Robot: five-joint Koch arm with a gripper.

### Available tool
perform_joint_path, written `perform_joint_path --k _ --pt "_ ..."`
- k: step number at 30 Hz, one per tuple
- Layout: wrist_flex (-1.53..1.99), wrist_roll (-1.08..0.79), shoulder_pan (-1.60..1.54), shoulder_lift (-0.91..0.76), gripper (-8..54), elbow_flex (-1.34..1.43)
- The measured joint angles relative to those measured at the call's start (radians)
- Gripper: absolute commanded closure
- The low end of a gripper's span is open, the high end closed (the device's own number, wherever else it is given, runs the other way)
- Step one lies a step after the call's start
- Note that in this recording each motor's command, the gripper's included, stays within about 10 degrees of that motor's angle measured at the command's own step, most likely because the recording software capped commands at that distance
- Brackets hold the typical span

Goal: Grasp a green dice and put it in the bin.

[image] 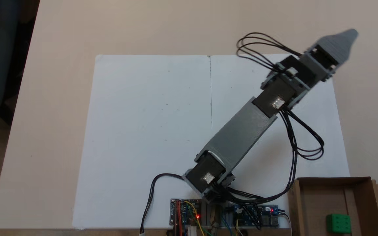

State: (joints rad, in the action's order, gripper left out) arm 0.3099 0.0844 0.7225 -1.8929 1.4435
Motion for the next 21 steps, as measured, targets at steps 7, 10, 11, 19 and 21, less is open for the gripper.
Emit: perform_joint_path --k 7,10,11,19,21 --pt "0.0 0.0 -0.36 -0.137 0.5 0.287" --pt "-0.043 0.002 -0.491 -0.176 1.1 0.442" --pt "-0.081 0.002 -0.522 -0.186 1.7 0.515" --pt "-0.334 0.002 -0.604 -0.273 2.5 0.854" --pt "-0.39 0.002 -0.607 -0.29 2.5 0.907"
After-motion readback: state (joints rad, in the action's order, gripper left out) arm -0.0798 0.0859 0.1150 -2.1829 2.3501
